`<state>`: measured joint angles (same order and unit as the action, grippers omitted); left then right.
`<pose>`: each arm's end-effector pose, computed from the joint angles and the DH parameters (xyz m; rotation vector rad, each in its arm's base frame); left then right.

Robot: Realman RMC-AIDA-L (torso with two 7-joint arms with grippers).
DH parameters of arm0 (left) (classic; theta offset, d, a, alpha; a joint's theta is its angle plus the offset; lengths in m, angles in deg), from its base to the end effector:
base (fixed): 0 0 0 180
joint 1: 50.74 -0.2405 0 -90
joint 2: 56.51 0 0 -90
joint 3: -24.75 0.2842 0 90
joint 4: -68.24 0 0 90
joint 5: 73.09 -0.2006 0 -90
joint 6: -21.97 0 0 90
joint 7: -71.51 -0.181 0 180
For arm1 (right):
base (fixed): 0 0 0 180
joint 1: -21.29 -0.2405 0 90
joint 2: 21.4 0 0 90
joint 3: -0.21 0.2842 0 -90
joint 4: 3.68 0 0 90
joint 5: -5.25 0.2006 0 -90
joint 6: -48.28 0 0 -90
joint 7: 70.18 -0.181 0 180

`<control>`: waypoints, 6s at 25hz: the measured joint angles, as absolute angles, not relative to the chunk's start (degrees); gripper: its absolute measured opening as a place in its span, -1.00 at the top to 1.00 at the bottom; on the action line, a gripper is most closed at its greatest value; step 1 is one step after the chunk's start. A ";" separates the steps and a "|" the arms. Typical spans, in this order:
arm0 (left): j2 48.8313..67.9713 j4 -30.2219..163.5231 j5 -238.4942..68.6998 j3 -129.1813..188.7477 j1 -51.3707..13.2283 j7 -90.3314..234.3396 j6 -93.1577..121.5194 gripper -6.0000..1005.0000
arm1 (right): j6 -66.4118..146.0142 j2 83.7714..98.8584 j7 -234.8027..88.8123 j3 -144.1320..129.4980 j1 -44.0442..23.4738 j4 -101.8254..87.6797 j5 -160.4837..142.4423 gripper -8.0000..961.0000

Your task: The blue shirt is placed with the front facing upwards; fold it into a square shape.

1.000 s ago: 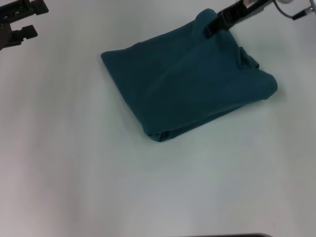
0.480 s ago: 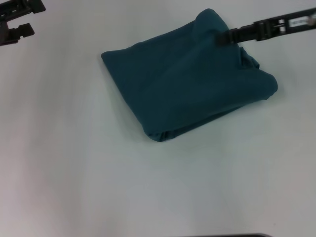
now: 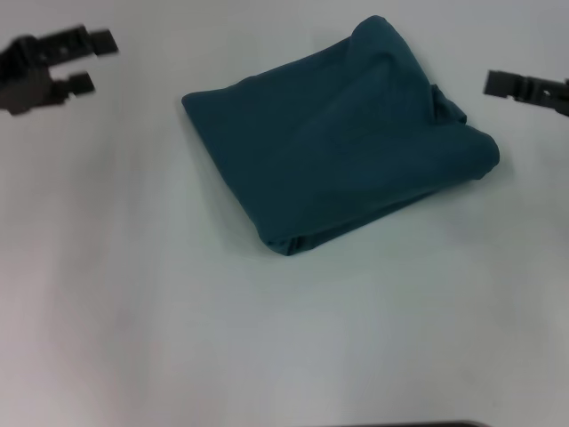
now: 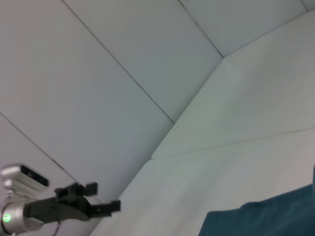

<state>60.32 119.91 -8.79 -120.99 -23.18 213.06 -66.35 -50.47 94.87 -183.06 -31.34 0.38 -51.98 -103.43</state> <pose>-0.2834 0.3716 0.0282 -2.0963 -1.8159 -0.8713 0.2972 0.3192 0.0349 -2.3746 1.3306 0.9693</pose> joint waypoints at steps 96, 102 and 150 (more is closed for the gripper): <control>57.22 127.12 -25.80 -112.48 -17.31 228.23 -58.44 -0.06 | -54.03 92.61 -177.67 -25.63 -0.10 -44.17 -106.20 -0.29; 62.86 126.39 -20.84 -111.72 -15.92 217.19 -54.19 -0.56 | -53.59 92.59 -177.60 -25.63 -0.40 -43.75 -106.19 -0.29; 63.49 101.36 -41.91 -102.24 -1.25 216.09 -21.35 -0.87 | -51.73 92.33 -177.49 -25.69 0.07 -43.01 -107.17 -0.29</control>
